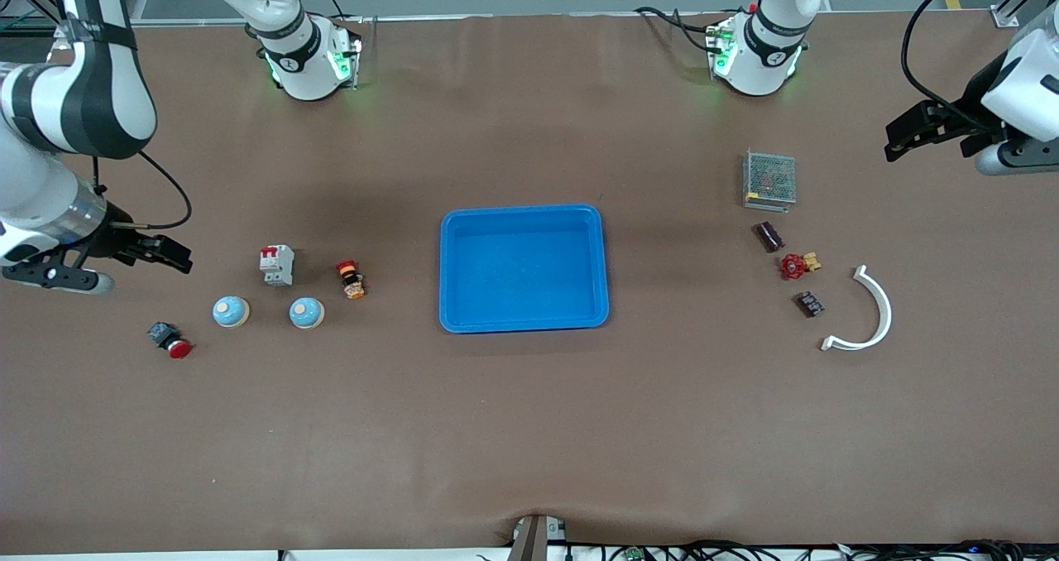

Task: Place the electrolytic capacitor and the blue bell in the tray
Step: 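Lower the right gripper onto a blue bell while the left gripper reaches a capacitor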

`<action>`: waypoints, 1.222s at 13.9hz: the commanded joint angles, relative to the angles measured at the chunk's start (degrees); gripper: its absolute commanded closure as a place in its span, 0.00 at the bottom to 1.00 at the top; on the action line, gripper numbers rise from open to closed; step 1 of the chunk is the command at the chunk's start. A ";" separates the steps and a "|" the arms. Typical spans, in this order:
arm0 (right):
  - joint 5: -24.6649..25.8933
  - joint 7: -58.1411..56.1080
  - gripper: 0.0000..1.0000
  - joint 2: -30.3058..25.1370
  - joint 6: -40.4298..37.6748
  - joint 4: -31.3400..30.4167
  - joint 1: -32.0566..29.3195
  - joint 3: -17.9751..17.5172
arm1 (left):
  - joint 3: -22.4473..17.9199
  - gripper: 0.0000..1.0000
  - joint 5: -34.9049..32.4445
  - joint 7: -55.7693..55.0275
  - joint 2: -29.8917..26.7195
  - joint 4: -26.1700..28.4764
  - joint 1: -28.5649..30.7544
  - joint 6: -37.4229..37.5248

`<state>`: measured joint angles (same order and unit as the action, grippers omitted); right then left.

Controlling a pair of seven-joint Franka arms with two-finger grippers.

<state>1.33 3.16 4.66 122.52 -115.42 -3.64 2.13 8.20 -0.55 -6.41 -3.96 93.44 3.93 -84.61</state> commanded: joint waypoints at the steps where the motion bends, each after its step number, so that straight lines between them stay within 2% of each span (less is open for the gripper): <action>1: 0.61 -0.97 0.00 3.67 5.86 -1.47 -0.84 -0.19 | 0.15 0.00 0.11 -0.44 1.15 1.03 1.42 0.68; 6: 0.61 -1.05 0.00 11.06 14.66 -2.27 -1.54 -0.28 | 0.06 0.00 0.11 -4.57 4.75 4.29 1.87 -1.42; 9: 0.61 -1.40 0.00 14.84 18.53 -2.27 -1.81 -0.28 | 0.06 0.00 0.11 -6.41 4.75 10.08 2.65 -8.09; 12: -0.01 -6.58 0.00 17.83 22.22 -2.27 -4.18 -0.46 | 0.15 0.00 0.20 -7.56 5.98 14.83 3.54 -13.98; 17: -0.45 -6.68 0.00 20.38 24.86 -2.79 -4.45 -0.54 | 0.15 0.00 0.20 -16.62 8.61 23.53 3.71 -28.21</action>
<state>1.29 -2.74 24.10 145.75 -117.91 -7.44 2.25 8.09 -0.55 -20.92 4.63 113.83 7.31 -108.14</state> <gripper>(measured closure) 0.000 0.000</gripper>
